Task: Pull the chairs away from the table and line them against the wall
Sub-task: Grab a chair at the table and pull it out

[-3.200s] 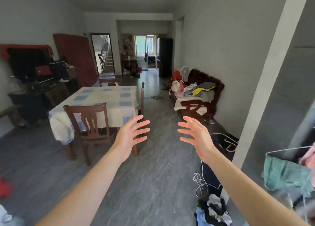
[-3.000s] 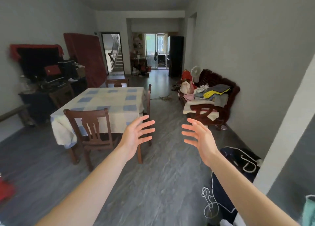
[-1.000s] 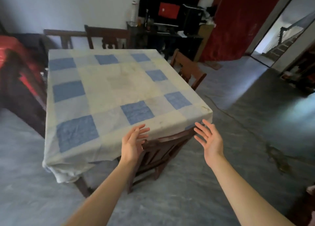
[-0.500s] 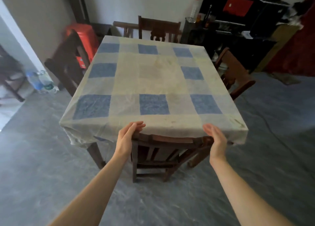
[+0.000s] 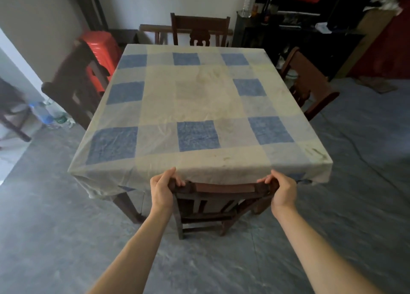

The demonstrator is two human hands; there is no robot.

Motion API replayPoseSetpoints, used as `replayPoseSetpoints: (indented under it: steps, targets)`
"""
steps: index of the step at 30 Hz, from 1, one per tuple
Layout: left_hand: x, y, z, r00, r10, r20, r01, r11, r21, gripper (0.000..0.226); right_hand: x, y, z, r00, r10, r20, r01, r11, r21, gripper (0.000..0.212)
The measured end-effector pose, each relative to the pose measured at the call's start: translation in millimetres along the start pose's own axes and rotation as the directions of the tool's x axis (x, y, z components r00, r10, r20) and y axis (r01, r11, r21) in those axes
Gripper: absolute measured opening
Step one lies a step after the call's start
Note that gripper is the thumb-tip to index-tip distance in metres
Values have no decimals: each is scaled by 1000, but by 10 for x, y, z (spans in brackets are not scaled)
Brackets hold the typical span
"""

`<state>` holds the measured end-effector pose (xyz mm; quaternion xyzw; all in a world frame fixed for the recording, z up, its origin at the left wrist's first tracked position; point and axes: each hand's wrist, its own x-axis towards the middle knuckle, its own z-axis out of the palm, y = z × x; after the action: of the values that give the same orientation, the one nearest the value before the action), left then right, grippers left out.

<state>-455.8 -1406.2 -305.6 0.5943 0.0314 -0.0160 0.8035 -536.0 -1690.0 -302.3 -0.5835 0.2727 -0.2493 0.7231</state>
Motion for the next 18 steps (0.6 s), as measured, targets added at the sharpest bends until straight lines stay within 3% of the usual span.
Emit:
replayPoseSetpoints:
  steps: [7, 18]
  targets:
    - [-515, 16, -176, 1000, -9, 28, 9, 1000, 25, 48, -578, -45, -244, 998, -14, -56, 12, 999, -35, 50]
    - [-2277, 59, -640, 999, -28, -18, 30, 991, 134, 53, -2069, -98, -1121, 1000, 15, -14, -16, 996, -91, 46]
